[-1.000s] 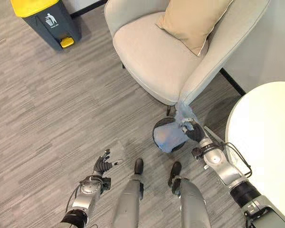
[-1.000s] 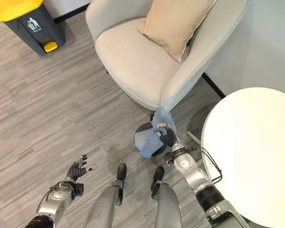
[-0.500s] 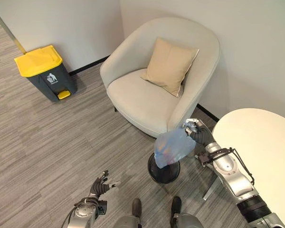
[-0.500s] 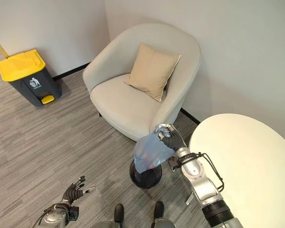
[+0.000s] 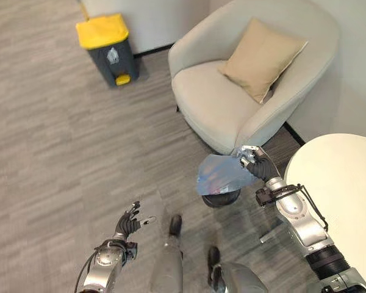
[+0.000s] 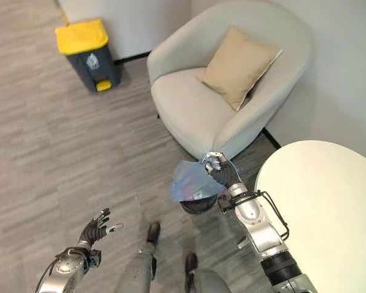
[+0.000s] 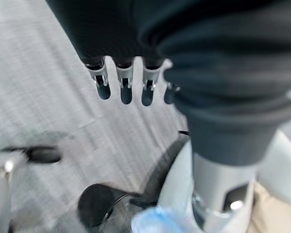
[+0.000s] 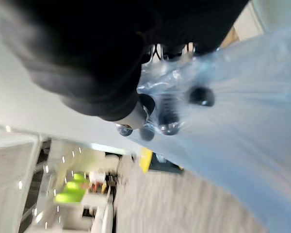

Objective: Gather garbage on tea table into small bin, then transfer packed bag to large trash can.

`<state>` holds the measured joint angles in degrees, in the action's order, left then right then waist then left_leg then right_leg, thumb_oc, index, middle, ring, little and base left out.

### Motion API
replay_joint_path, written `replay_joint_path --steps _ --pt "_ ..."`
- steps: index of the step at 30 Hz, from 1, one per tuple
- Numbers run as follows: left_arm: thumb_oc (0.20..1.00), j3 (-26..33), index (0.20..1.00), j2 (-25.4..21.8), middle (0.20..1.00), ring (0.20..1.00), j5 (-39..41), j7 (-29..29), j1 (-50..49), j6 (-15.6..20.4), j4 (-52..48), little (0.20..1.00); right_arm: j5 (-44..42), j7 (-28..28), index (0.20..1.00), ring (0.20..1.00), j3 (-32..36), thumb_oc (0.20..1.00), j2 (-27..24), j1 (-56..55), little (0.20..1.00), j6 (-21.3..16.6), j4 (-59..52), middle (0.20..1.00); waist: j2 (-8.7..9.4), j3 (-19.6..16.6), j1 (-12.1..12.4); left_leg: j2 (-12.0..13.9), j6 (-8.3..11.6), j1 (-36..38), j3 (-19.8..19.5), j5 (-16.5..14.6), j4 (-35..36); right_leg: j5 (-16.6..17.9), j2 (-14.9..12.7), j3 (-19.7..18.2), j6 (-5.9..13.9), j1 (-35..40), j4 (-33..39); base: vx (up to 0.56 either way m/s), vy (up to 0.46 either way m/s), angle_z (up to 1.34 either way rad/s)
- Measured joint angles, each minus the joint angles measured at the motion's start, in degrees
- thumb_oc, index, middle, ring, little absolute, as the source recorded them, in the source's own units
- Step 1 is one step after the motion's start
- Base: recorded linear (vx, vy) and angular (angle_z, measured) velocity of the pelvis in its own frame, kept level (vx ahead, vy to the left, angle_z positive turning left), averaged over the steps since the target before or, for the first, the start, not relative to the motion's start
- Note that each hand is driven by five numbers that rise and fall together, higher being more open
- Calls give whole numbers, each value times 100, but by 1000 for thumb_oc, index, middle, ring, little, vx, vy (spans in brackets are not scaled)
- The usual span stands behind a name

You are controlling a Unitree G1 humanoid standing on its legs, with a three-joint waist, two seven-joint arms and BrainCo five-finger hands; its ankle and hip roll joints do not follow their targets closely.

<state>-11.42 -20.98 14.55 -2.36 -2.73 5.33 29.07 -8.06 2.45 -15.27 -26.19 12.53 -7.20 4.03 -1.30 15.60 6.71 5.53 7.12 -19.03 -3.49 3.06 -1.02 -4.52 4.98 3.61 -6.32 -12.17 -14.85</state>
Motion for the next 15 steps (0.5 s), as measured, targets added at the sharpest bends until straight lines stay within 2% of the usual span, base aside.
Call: replay_joint_path --steps 1,2,3,5,6,8,9,10,11,15 --pt "1000 -124 1000 38 1000 1000 -2 11 -15 -17 -203 1000 -10 6 200 200 -23 200 -192 28 200 -2 -51 200 -175 1 -50 50 -183 102 244 -279 53 112 21 179 -60 -2 20 -233 -23 85" --pt "1000 -162 1000 -1 1000 1000 -3 14 39 -2 -487 1000 -70 29 200 200 -36 200 -232 88 200 3 -48 200 -150 58 -160 84 -25 2 546 -460 -29 171 -138 418 -159 -18 120 -257 -21 98" --pt "1000 -177 1000 -59 1000 1000 -10 62 250 41 -700 1000 -118 42 200 200 -135 200 -236 164 200 6 -75 200 171 152 -193 -140 -106 -190 622 -479 -791 323 -478 477 -131 -22 292 -198 -6 83" --pt "1000 -210 1000 -50 1000 1000 -16 111 315 46 -882 1000 -117 -8 200 200 -249 200 -317 279 200 15 -190 200 276 132 -265 -295 -109 -147 498 -570 -1486 541 -643 553 -85 51 583 -121 25 47" --pt "1000 -212 1000 -44 1000 1000 -64 163 365 64 -986 1000 -119 -25 200 200 -250 200 -329 376 200 11 -290 200 276 133 -407 -302 -73 3 505 -665 -1712 695 -687 628 -56 135 806 -27 26 52" --pt "1000 -327 1000 -48 1000 1000 -216 239 552 131 -1101 1000 -208 -20 200 200 -182 200 -346 522 200 -5 -446 200 248 119 -612 -223 -83 573 621 -801 -1569 804 -671 785 142 240 1131 3 52 58" --pt "1000 -449 1000 -46 1000 1000 -231 254 804 171 -1113 1000 -214 -24 200 200 -164 200 -371 601 200 -19 -449 200 233 118 -640 -161 -147 1001 621 -758 -1017 915 -612 818 238 205 1249 23 122 55" --pt "1000 -609 1000 -68 1000 1000 -273 293 974 170 -1190 1000 -214 -39 200 200 -170 200 -409 620 200 -10 -440 200 191 139 -660 -172 -313 1253 673 -647 -506 1021 -539 956 298 144 1299 21 129 28" --pt "1000 -617 1000 -111 1000 1000 -370 298 999 174 -1251 1000 -213 -67 200 200 -192 200 -334 613 200 10 -430 200 314 179 -617 -211 -379 1302 730 -547 -400 1077 -599 900 361 124 1312 24 106 13" --pt "1000 -672 1000 -472 1000 1000 -509 370 962 176 -1696 1000 -217 -198 200 200 -232 200 -163 611 200 8 -438 200 367 152 -616 -538 -594 1295 763 -460 -345 1291 -879 819 654 112 1422 52 87 -1"
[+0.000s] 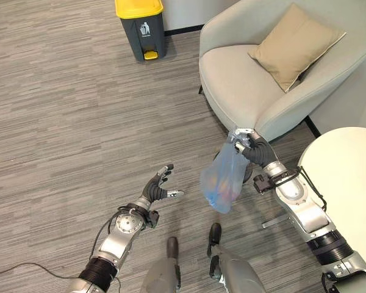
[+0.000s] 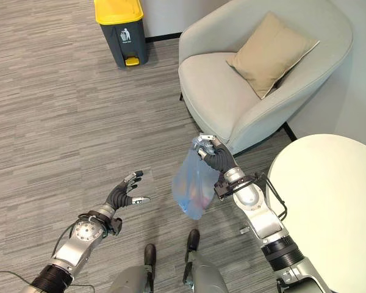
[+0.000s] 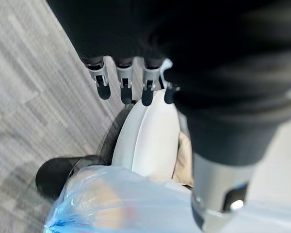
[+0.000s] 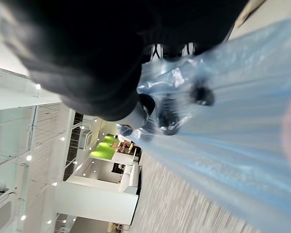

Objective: Gather garbage on tea table into small bin, then transfer packed bag to large trash can.

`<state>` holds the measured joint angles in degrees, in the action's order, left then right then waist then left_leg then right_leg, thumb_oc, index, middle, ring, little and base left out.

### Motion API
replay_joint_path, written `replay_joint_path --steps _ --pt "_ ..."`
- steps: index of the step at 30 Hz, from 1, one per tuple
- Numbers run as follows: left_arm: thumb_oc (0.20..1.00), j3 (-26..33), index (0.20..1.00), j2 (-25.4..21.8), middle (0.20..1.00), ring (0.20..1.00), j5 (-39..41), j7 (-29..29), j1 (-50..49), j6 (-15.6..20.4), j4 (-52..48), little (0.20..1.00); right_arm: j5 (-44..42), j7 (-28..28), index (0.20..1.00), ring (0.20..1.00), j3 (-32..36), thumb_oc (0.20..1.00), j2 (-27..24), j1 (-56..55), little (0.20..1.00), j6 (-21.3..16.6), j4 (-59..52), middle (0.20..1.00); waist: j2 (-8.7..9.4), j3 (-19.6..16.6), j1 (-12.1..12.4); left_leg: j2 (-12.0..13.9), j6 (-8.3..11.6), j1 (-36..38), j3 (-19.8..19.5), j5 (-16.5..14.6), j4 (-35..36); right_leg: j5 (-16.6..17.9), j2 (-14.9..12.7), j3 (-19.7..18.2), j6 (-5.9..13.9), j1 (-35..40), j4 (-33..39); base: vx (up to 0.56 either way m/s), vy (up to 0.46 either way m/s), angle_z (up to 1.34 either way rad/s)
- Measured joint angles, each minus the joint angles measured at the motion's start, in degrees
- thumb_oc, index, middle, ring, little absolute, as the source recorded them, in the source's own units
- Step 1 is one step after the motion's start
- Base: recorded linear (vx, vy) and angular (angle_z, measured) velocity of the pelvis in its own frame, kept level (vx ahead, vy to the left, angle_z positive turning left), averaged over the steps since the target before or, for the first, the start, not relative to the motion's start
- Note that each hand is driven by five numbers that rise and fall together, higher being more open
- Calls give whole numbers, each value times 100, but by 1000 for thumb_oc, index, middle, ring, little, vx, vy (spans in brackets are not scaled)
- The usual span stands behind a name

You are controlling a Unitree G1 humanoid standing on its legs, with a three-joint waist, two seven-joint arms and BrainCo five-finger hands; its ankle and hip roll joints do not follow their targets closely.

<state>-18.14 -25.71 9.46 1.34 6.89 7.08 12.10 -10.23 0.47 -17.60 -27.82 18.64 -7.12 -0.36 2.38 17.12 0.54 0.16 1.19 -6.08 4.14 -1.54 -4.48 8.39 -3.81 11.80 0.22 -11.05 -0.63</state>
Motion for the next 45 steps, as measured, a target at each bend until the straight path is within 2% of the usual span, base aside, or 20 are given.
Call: replay_joint_path --steps 2,3,7,11,16,20,28,33,39,44,45 --pt "1000 6 1000 -254 1000 1000 -165 50 20 0 -271 1000 -16 -55 200 200 -53 200 112 39 200 3 -16 200 117 -109 8 -82 -51 73 121 -25 23 59 -65 -134 58 2 16 88 75 -25" --pt "1000 -48 1000 -417 1000 1000 -189 73 79 17 -490 1000 -116 -79 200 200 -235 200 133 112 200 1 -33 200 214 -213 4 -100 -137 145 193 33 151 87 -80 -217 59 21 16 61 37 -26" --pt "1000 -258 1000 -310 1000 1000 -214 93 287 99 -525 1000 -223 -139 200 200 -402 200 224 118 200 -1 -35 200 364 -506 -18 -120 -154 292 252 67 197 151 -104 -234 20 124 94 69 32 -6" --pt "1000 -474 1000 -99 1000 1000 -237 39 598 100 -525 1000 -223 -195 200 200 -738 200 396 357 200 19 -4 200 335 -610 -16 -119 -151 454 245 69 290 175 -67 -244 6 306 214 58 13 0" --pt "1000 -618 1000 128 1000 1000 -871 -374 961 105 -517 1000 -223 -213 200 200 -1122 200 614 724 200 10 -5 200 330 -823 -19 -83 -130 627 246 79 408 177 -25 -242 3 494 338 40 -2 -2" --pt "1000 -645 1000 197 1000 1000 -1120 -593 914 105 -477 1000 -225 -204 200 200 -1135 200 662 761 200 10 -5 200 345 -877 11 -73 -121 632 224 86 404 180 -16 -225 -1 504 343 8 4 2" --pt "1000 -677 1000 315 1000 1000 -1341 -614 704 89 -195 1000 -429 -225 200 200 -1364 200 817 770 200 19 -20 200 365 -927 33 -34 -100 733 214 88 416 189 28 -223 -9 652 397 0 0 0" --pt "1000 -1014 1000 377 1000 1000 -1355 -558 678 19 243 1000 -698 -239 200 200 -1574 200 959 1003 200 20 -21 200 413 -1075 5 -17 -87 727 214 96 415 193 44 -220 -15 652 410 0 0 0" --pt "1000 -1338 1000 368 1000 1000 -1740 -554 857 -3 425 1000 -975 -243 200 200 -1796 200 1112 1233 200 18 -22 200 484 -1162 -8 -18 -78 724 252 101 405 159 40 -229 35 649 410 -1 5 0" --pt "1000 -1351 1000 497 1000 1000 -1971 -641 1077 -33 696 1000 -1344 -215 200 200 -2001 200 1326 1238 200 19 -22 200 494 -1200 -21 -18 -78 715 263 101 401 163 43 -243 30 630 407 0 0 0" --pt "743 -1355 743 542 743 743 -1975 -663 1104 -40 716 743 -1359 -218 200 200 -2040 200 1348 1238 200 19 -22 200 496 -1202 -22 -18 -77 715 265 101 400 163 44 -248 30 629 407 0 0 0"
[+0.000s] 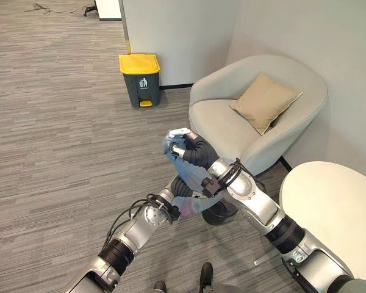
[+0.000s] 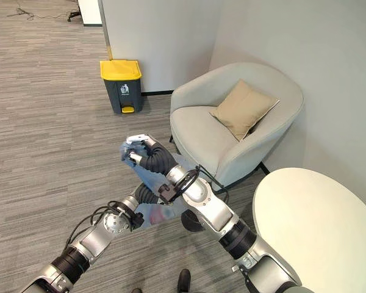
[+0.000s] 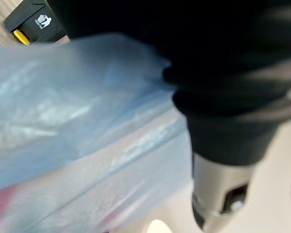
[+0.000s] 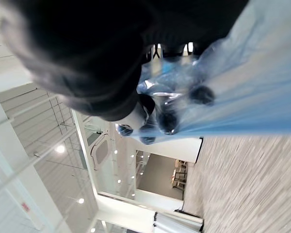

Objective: Gather garbage on tea table into small bin, then transfer packed bag to large trash can.

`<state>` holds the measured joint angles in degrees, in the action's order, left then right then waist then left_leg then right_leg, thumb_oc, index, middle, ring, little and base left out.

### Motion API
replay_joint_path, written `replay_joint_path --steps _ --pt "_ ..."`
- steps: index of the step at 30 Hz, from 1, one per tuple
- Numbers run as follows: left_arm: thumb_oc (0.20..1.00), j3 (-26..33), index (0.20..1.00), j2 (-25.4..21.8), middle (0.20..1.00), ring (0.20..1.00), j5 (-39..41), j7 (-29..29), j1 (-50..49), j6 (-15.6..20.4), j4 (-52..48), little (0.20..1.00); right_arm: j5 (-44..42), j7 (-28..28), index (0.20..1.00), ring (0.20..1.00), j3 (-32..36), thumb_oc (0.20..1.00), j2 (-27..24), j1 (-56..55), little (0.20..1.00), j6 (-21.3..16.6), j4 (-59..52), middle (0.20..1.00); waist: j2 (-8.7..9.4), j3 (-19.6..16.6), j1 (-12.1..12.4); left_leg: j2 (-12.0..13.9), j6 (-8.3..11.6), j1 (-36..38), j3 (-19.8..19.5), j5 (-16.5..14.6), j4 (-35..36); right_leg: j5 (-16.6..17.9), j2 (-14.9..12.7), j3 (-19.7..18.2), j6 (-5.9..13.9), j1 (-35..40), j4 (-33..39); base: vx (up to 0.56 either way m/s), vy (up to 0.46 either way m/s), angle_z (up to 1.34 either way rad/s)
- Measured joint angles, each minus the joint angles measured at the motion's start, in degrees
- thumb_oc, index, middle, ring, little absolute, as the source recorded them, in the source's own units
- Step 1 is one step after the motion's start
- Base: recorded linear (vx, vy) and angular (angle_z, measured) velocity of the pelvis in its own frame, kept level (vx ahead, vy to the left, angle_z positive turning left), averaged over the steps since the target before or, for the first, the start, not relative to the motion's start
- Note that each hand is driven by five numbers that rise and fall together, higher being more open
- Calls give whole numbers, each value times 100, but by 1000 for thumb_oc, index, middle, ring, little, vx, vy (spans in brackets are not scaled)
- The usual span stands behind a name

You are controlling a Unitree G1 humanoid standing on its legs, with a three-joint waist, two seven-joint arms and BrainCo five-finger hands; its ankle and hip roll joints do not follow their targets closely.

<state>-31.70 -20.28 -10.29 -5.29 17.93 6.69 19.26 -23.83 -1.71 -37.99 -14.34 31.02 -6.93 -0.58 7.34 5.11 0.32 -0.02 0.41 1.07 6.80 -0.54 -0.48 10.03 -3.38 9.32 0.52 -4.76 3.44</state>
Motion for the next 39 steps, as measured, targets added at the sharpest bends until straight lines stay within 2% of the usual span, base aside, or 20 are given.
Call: replay_joint_path --steps 1,8,15,16,17,18,19,25,27,29,36,39 --pt "200 -6 200 28 200 200 -10 -77 24 -30 19 200 -16 12 200 200 -18 200 29 0 200 0 0 200 -2 -2 0 0 -1 0 1 1 0 2 -1 -2 -2 -1 -1 0 0 0" --pt "200 43 200 56 200 200 27 -417 71 -121 21 200 -234 2 200 200 -183 200 100 2 200 0 -1 200 -6 -75 4 1 0 0 0 1 1 2 -1 -7 -3 -2 -1 0 0 0" --pt "200 221 200 64 200 200 358 -426 33 -128 -350 200 -57 -24 200 200 -176 200 -49 4 200 -8 -90 200 -7 -75 4 4 -1 4 -5 2 7 5 0 -6 -7 2 0 0 0 0" --pt "200 286 200 61 200 200 464 -427 14 -129 -382 200 110 -23 269 269 -173 269 -152 3 269 -8 -160 269 -6 -75 4 5 -1 7 -6 2 10 5 0 -5 -7 3 0 0 0 0" --pt "200 344 200 48 200 200 525 -428 -21 -129 -445 200 392 -22 473 473 -158 473 -284 4 473 -8 -241 473 -6 -75 4 5 -1 8 -8 2 11 5 0 -3 -6 5 0 0 0 0" --pt "200 396 200 38 200 200 525 -429 -68 -128 -517 200 640 -20 922 922 -124 922 -409 4 922 -9 -285 922 -6 -75 4 5 -1 13 -10 2 14 5 0 -1 -7 9 0 0 0 0" --pt "200 442 200 24 200 200 527 -428 -85 -128 -522 200 754 -12 1000 1000 -96 1000 -480 4 1000 -6 -282 1000 -6 -75 4 6 0 15 -12 3 16 5 0 0 -7 11 0 0 0 0" --pt "200 889 200 34 200 200 924 -437 -664 -115 -817 200 2174 55 1000 1000 184 1000 -897 -25 1000 -4 -416 1000 -12 -72 1 17 24 133 -17 53 181 -1 14 10 1 57 17 0 0 0" --pt "200 1118 200 -60 200 200 1052 -504 -1003 -105 -900 200 2847 176 1000 1000 499 1000 -1236 -137 1000 -14 -696 1000 -18 -70 -6 15 20 163 -12 61 198 0 17 9 0 61 45 3 -20 0" --pt "200 1365 200 -89 200 200 1196 -549 -1269 -105 -921 200 3225 293 1000 1000 823 1000 -1352 -391 1000 -30 -928 1000 -40 -69 -10 16 19 214 -8 81 220 6 21 2 -9 98 53 0 0 0" --pt "200 1805 200 -100 200 200 1416 -584 -1725 -138 -917 200 3652 415 1000 1000 1260 1000 -1537 -1028 1000 -10 -985 1000 -130 -56 -17 19 25 318 0 131 399 -8 43 -2 11 169 117 0 0 0" --pt "200 2075 200 -97 200 200 1417 -425 -2023 -105 -901 200 3617 407 1000 1000 1883 1000 -1620 -1844 1000 -124 -1048 1000 -217 -50 -8 28 25 414 -11 131 433 -33 52 14 43 245 119 3 -14 3"
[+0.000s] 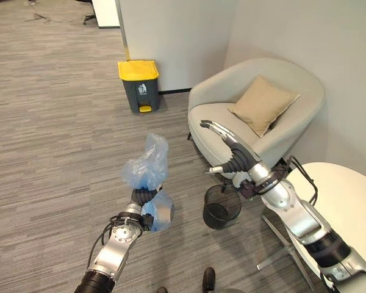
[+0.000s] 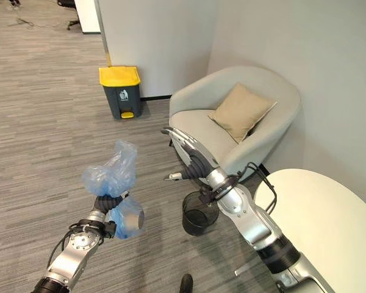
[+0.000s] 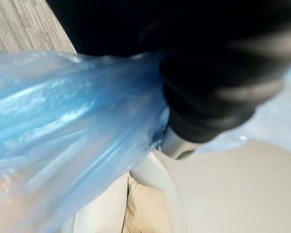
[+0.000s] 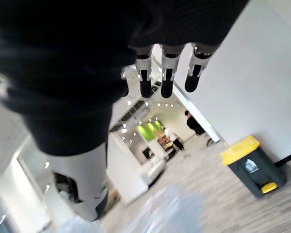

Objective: Gather garbage on tea table into small bin, then transfer packed bag to large trash can.

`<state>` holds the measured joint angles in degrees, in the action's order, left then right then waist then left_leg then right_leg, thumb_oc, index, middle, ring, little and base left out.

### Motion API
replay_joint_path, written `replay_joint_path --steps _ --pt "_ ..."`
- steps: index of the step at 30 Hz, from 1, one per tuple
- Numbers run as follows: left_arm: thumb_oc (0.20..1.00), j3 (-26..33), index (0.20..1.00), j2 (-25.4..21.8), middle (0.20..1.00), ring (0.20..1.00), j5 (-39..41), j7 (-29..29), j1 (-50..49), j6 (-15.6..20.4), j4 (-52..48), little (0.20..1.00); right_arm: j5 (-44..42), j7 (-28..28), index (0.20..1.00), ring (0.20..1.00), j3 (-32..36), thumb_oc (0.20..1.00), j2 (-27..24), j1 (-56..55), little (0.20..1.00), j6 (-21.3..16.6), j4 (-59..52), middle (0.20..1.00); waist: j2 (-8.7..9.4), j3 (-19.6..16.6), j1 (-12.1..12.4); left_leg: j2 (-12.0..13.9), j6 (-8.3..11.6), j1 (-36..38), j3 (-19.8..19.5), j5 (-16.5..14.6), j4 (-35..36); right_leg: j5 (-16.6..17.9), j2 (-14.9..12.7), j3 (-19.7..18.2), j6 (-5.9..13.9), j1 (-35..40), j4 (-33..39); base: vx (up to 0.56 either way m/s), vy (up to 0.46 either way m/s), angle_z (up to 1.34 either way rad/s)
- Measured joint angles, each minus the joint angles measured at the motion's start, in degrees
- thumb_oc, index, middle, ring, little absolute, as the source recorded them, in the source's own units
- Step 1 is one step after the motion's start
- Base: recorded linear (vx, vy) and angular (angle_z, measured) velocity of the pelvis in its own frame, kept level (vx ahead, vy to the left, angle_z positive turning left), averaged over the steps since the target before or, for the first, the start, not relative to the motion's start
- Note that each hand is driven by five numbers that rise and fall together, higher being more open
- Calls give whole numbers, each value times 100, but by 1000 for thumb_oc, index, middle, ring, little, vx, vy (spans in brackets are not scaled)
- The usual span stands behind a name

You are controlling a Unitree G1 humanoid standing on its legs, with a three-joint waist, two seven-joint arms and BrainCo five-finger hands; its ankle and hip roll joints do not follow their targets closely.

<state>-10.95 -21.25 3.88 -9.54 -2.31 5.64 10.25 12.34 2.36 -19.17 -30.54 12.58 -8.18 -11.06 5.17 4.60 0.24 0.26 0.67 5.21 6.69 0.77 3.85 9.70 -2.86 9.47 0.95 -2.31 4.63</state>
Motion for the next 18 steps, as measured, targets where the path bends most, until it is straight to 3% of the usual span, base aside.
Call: replay_joint_path --steps 4,7,12,17,18 --pt "200 486 200 -89 200 200 1 252 -565 -15 170 200 -150 -66 1000 1000 821 1000 -180 -1315 1000 30 649 1000 -111 -14 -6 4 -1 15 -9 0 66 -31 3 4 26 3 2 0 -7 1" --pt "200 867 200 -87 200 200 57 485 -990 -46 421 200 -360 -263 1000 1000 1210 1000 -52 -2028 1000 315 1425 1000 -169 25 -78 13 -2 7 -30 -1 68 -54 6 15 25 4 4 -11 -26 2" --pt "200 1254 200 37 200 200 407 735 -1265 -26 766 200 -806 -369 1000 1000 1723 1000 438 -2481 1000 272 2250 1000 -213 55 -126 34 -11 -18 -132 -24 108 -70 26 72 18 6 4 -15 -47 5" --pt "200 1531 200 34 200 200 465 761 -1384 -66 1304 200 -1134 -418 1000 1000 1757 1000 488 -2578 1000 383 2928 1000 -249 202 -113 58 -10 -119 -263 -71 37 -84 37 186 2 -3 2 -62 -58 15" --pt "200 1553 200 37 200 200 507 776 -1418 -24 1372 200 -1159 -412 1000 1000 1756 1000 494 -2531 1000 329 3017 1000 -328 294 -40 67 33 -242 -330 -4 -87 -85 43 226 1 -29 1 -79 -62 18"
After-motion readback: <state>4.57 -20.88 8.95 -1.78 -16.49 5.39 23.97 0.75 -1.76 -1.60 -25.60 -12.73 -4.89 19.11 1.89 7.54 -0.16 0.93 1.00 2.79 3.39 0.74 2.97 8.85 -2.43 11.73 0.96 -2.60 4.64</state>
